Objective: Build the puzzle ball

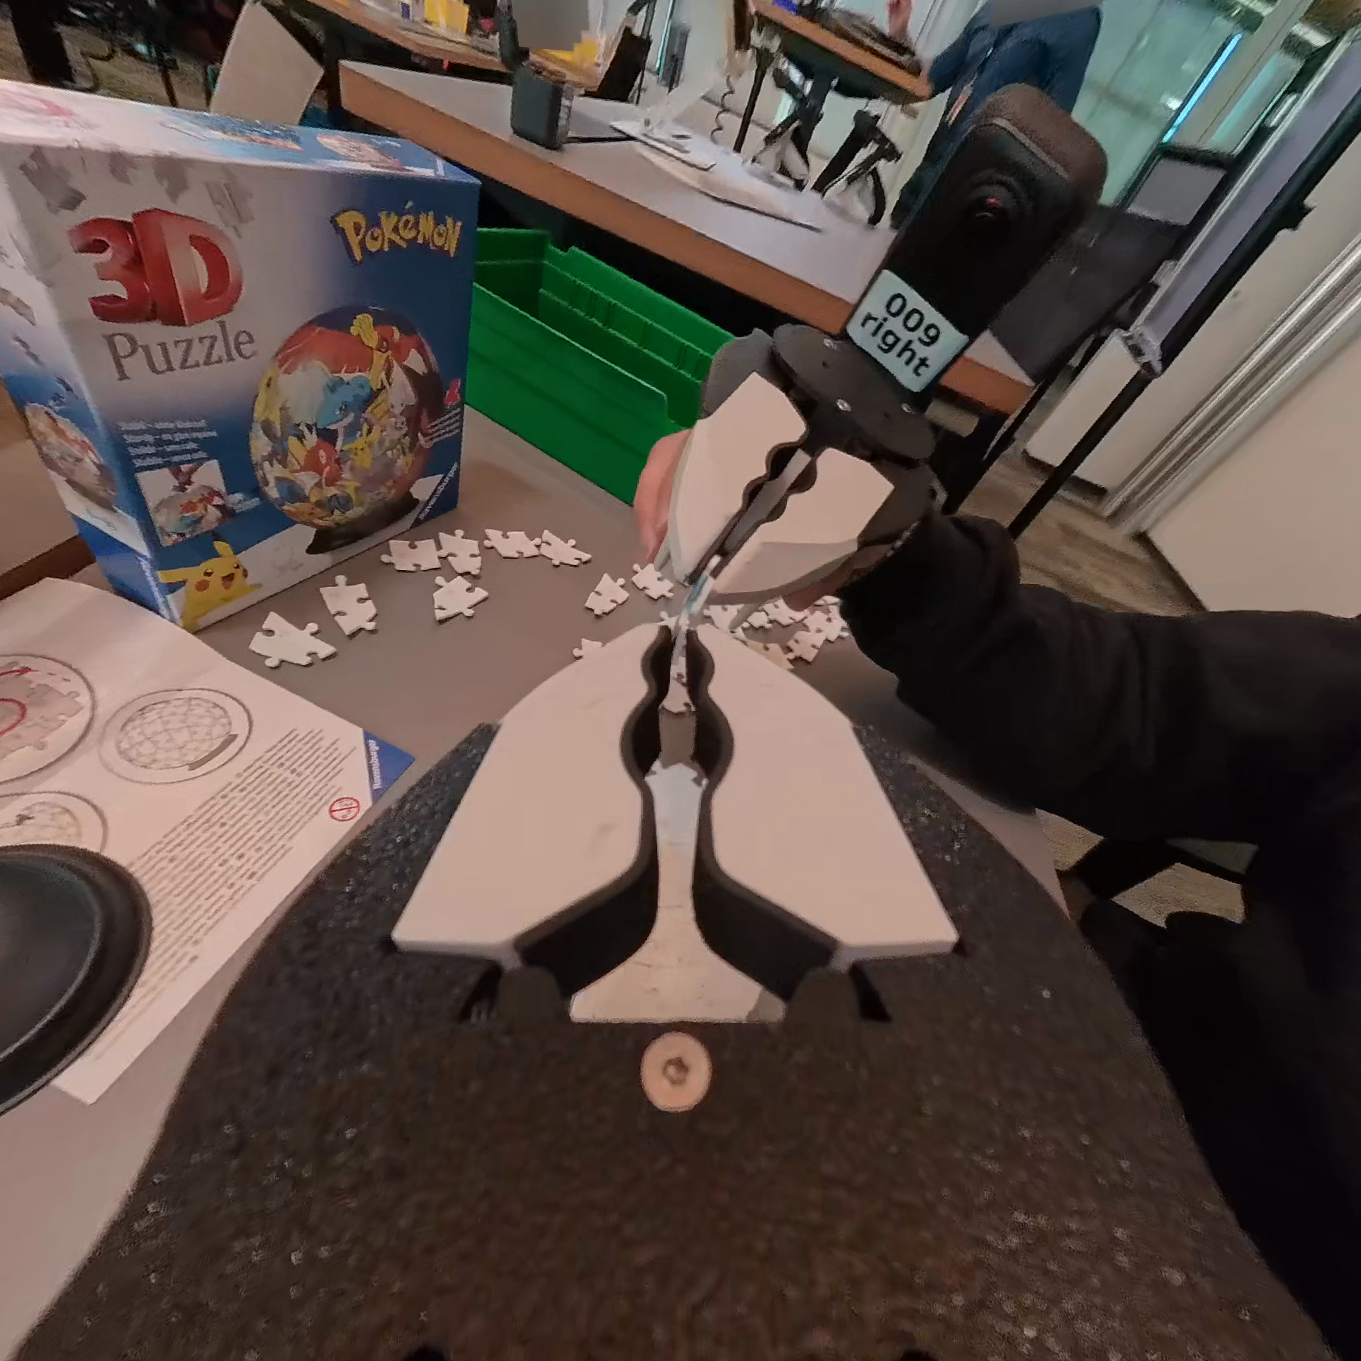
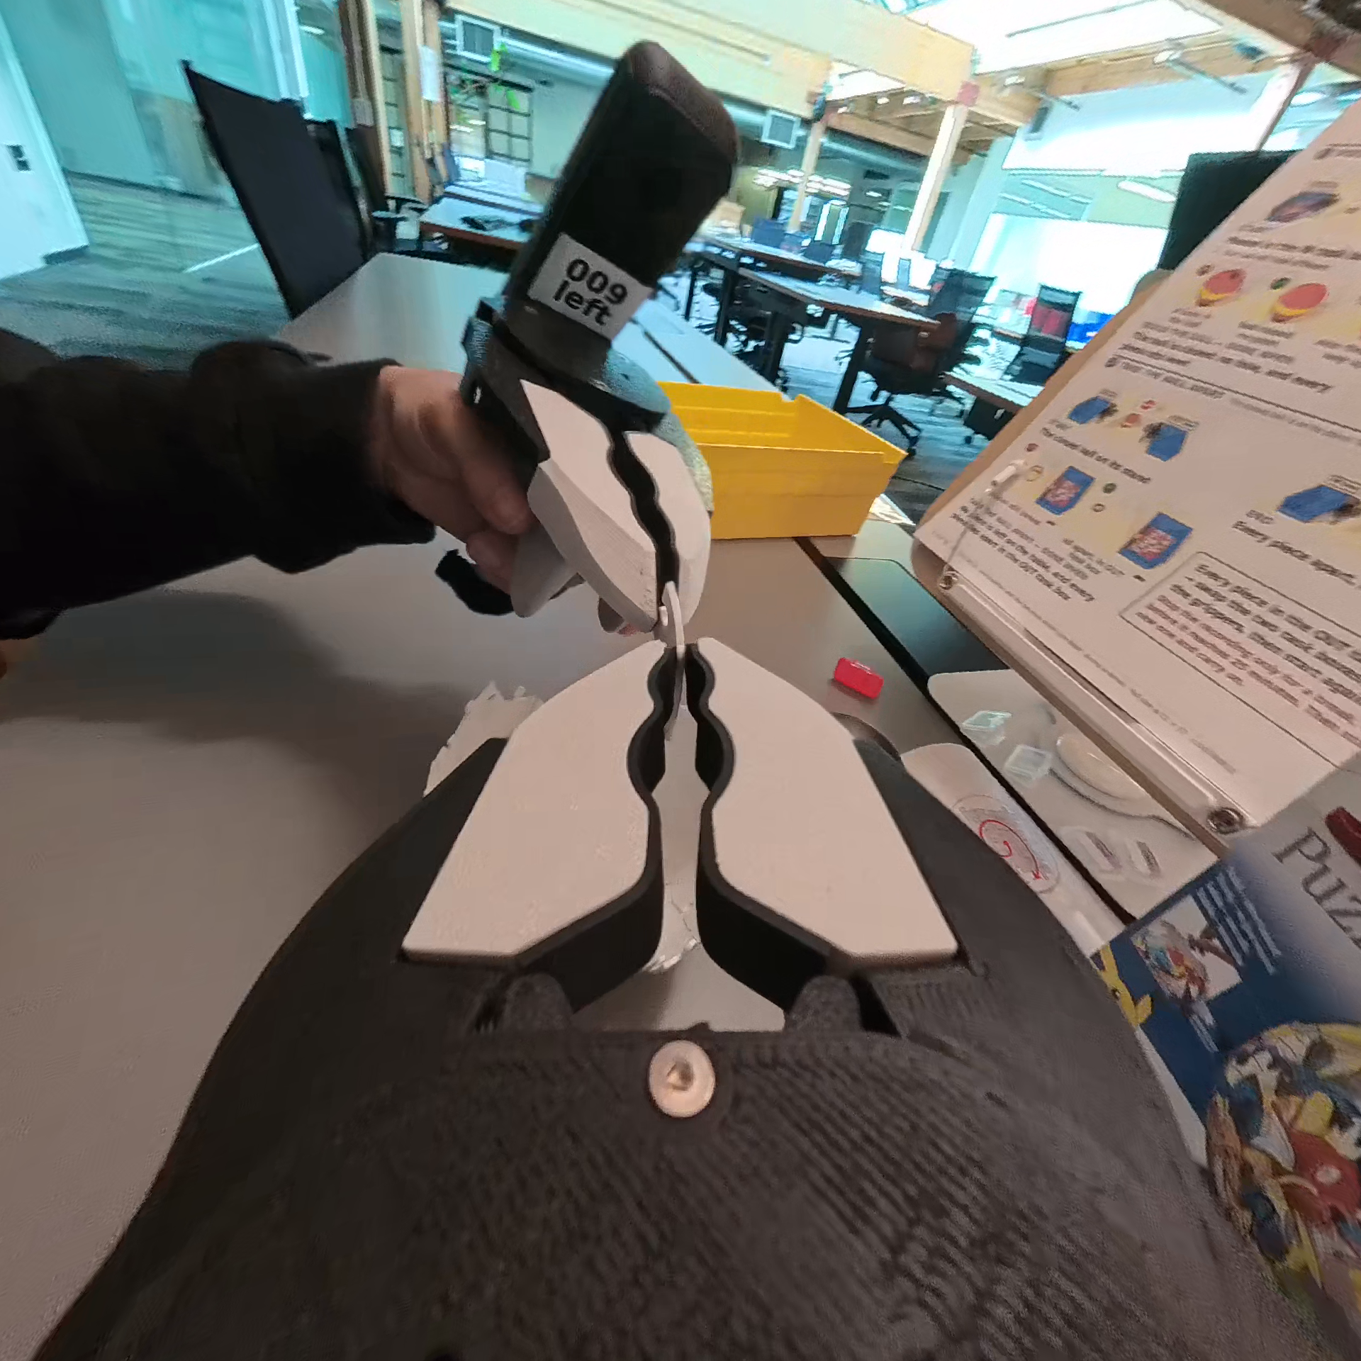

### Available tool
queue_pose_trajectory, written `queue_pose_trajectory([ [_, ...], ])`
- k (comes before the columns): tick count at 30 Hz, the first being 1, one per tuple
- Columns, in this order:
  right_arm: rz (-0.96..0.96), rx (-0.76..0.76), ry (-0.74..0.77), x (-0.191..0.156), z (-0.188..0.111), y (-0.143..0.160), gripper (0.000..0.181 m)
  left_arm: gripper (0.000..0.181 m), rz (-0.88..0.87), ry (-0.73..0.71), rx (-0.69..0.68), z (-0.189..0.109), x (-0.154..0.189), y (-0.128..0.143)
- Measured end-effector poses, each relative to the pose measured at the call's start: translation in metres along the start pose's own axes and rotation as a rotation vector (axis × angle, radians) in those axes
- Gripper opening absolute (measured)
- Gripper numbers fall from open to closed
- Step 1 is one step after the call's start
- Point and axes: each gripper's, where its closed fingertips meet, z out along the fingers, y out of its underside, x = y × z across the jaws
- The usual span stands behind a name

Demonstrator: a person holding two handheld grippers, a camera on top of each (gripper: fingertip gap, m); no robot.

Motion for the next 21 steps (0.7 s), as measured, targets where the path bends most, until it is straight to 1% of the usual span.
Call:
queue_pose_trajectory([
  [1, -0.011, -0.008, -0.027, -0.002, 0.001, 0.001, 0.003, 0.003, -0.006, 0.013, 0.004, -0.001, 0.000, 0.002],
  [3, -0.025, -0.061, -0.082, -0.005, 0.004, 0.009, 0.002, 0.003, 0.006, 0.020, -0.029, -0.001, -0.001, 0.011],
  [6, -0.033, -0.140, -0.152, -0.008, 0.009, 0.020, 0.002, 0.005, 0.083, -0.007, -0.109, -0.003, -0.006, 0.024],
  [9, -0.048, -0.224, -0.191, -0.006, 0.012, 0.030, 0.003, 0.027, 0.160, -0.048, -0.193, -0.008, -0.010, 0.031],
  [10, -0.057, -0.262, -0.190, -0.003, 0.013, 0.034, 0.002, 0.030, 0.190, -0.073, -0.223, -0.009, -0.013, 0.031],
  [13, -0.069, -0.375, -0.220, 0.001, 0.013, 0.047, 0.002, 0.023, 0.303, -0.159, -0.270, -0.014, -0.023, 0.024],
  [15, -0.060, -0.431, -0.249, 0.002, 0.013, 0.053, 0.002, 0.021, 0.318, -0.142, -0.285, -0.012, -0.022, 0.021],
  [17, -0.054, -0.440, -0.245, 0.007, 0.016, 0.054, 0.002, 0.020, 0.299, -0.103, -0.328, -0.008, -0.021, 0.024],
  [19, -0.053, -0.419, -0.256, 0.007, 0.019, 0.050, 0.002, 0.015, 0.297, -0.110, -0.368, -0.004, -0.026, 0.028],
  [20, -0.055, -0.407, -0.255, 0.007, 0.021, 0.049, 0.002, 0.011, 0.308, -0.120, -0.381, -0.002, -0.030, 0.029],
  [21, -0.056, -0.405, -0.258, 0.007, 0.022, 0.049, 0.002, 0.001, 0.320, -0.123, -0.388, -0.001, -0.031, 0.031],
])
